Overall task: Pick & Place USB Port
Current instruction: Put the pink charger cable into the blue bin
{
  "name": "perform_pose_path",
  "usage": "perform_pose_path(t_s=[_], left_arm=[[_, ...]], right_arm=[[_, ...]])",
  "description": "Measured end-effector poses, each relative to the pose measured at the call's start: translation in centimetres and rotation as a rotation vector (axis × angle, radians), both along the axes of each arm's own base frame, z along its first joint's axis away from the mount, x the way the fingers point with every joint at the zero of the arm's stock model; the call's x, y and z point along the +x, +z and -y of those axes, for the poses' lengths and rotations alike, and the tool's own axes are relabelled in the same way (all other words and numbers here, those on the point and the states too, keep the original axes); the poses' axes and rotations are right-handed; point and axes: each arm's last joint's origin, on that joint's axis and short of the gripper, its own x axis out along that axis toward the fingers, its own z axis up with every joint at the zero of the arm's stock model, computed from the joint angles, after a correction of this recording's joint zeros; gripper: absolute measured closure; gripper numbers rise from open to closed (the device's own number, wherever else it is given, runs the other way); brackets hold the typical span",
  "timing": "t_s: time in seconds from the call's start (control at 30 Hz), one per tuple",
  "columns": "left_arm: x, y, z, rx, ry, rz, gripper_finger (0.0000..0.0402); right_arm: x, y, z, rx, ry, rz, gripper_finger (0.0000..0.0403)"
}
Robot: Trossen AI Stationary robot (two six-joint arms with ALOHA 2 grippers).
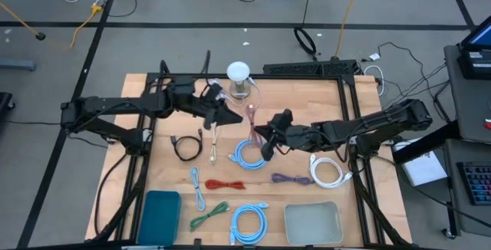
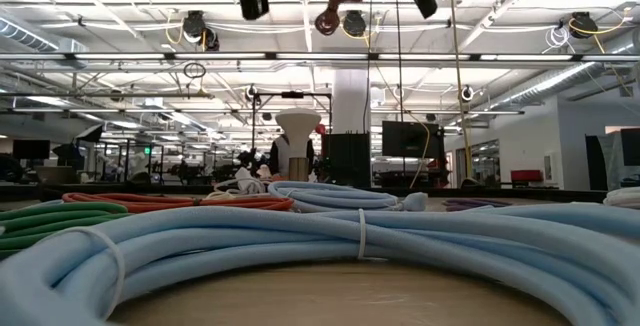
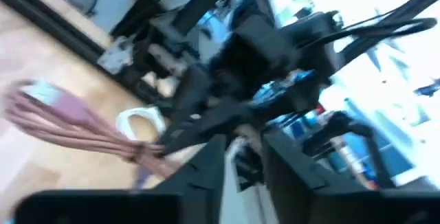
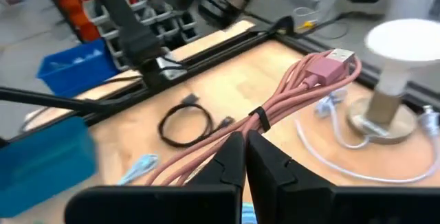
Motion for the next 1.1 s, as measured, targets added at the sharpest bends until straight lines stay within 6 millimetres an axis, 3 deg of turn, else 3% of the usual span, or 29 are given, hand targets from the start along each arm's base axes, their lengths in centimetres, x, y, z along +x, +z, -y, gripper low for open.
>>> perform_pose_path(t_s=[0.23, 0.37, 0.6, 0.8, 1.1], left_arm=[[-0.7, -1.6, 0.6, -0.041, 0.036, -0.209, 0.0189], [-0.6, -1.3, -0.1, -0.013, 0.114, -0.166, 0.0163], [-0.8, -0.1, -2.0, -0.020, 0.186, -0.054, 0.0182], [-0.6, -0.2, -2.3, -0.020, 0.165, -0.035, 0.0205], [0.7, -0.4, -2.0, -0.069, 0.120, 0.028, 0.0186]], right_arm=[[0.2, 1.0, 0.0, -0.159, -0.058, 0.046, 0.0403], [0.2, 2.2, -1.0, -0.283, -0.078, 0.104, 0.0403], [0.1, 2.3, -1.1, -0.277, -0.086, 0.120, 0.0403], [0.3, 2.5, -1.0, -0.233, -0.049, 0.154, 0.0403], [1.0, 2.7, 0.8, -0.212, -0.042, 0.202, 0.0403]])
